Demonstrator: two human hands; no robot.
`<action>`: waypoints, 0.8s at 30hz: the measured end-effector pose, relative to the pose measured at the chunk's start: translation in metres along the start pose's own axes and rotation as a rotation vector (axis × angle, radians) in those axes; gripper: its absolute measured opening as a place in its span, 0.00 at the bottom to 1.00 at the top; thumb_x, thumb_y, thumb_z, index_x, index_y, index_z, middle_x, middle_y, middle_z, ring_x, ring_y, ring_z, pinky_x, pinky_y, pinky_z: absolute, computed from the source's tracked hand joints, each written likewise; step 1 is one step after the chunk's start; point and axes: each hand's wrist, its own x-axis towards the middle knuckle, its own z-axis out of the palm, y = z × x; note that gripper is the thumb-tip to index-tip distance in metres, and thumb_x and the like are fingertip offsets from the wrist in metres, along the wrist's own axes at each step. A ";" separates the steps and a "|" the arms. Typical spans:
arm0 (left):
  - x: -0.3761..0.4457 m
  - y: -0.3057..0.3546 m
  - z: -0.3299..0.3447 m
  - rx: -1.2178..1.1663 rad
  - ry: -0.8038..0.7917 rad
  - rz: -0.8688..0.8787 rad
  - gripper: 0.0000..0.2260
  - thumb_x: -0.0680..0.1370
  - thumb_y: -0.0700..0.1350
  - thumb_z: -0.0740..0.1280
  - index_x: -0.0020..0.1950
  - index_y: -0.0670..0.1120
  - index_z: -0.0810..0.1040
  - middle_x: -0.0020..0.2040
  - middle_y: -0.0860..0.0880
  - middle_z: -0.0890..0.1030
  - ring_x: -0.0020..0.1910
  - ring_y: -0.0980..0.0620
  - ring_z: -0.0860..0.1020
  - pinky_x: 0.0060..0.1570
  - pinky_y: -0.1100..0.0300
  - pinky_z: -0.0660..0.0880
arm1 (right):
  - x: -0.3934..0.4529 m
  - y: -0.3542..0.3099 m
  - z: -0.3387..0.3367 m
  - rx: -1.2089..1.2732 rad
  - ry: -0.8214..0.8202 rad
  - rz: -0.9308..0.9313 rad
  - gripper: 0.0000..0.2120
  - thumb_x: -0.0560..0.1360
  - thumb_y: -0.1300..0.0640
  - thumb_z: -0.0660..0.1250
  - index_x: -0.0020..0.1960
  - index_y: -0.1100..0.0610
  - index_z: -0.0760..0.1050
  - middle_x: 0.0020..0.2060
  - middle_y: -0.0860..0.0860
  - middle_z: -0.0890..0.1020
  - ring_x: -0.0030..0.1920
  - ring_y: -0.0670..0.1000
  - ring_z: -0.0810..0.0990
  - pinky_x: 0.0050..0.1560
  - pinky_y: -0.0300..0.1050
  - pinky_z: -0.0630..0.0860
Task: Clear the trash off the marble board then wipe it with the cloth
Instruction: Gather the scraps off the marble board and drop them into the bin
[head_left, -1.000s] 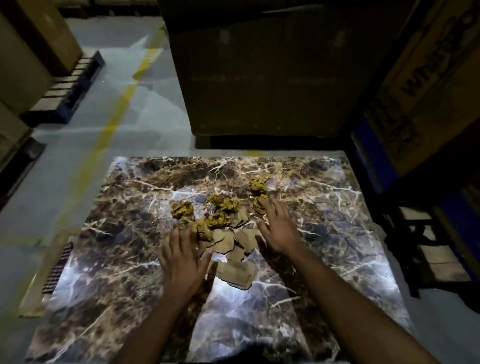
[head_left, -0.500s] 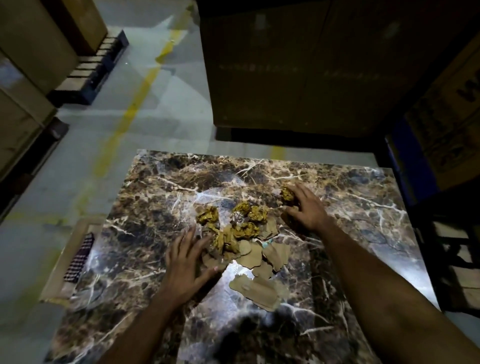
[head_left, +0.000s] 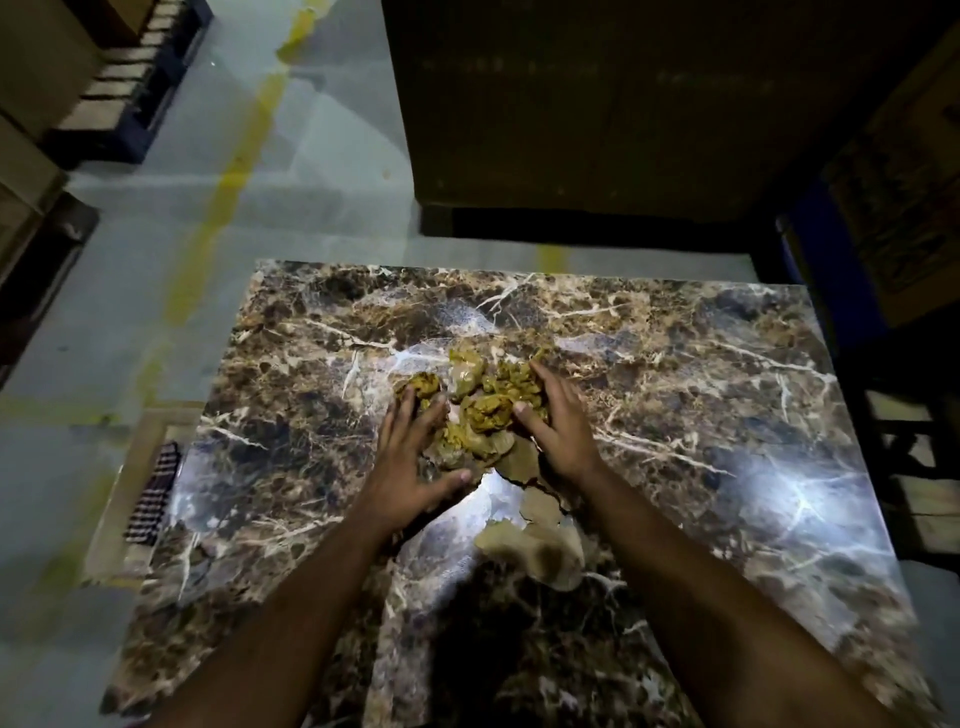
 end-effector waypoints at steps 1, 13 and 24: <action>0.004 0.000 0.003 -0.032 0.017 0.009 0.45 0.68 0.73 0.68 0.79 0.70 0.47 0.82 0.59 0.40 0.81 0.50 0.41 0.72 0.35 0.47 | -0.001 -0.002 0.005 0.008 -0.009 0.009 0.31 0.78 0.35 0.60 0.79 0.36 0.58 0.77 0.51 0.66 0.76 0.52 0.63 0.73 0.55 0.62; 0.015 0.007 0.025 -0.385 0.201 0.049 0.29 0.71 0.66 0.70 0.70 0.59 0.73 0.70 0.55 0.66 0.71 0.54 0.67 0.65 0.60 0.66 | -0.008 -0.038 0.032 0.259 -0.017 0.047 0.24 0.73 0.56 0.59 0.67 0.44 0.80 0.61 0.47 0.72 0.61 0.39 0.72 0.59 0.40 0.74; -0.002 0.058 0.020 -0.728 0.407 0.042 0.18 0.70 0.54 0.71 0.58 0.53 0.76 0.62 0.51 0.79 0.65 0.57 0.75 0.62 0.63 0.71 | -0.041 -0.090 0.050 0.525 0.204 0.097 0.21 0.68 0.59 0.56 0.54 0.43 0.79 0.62 0.53 0.73 0.62 0.39 0.74 0.58 0.37 0.73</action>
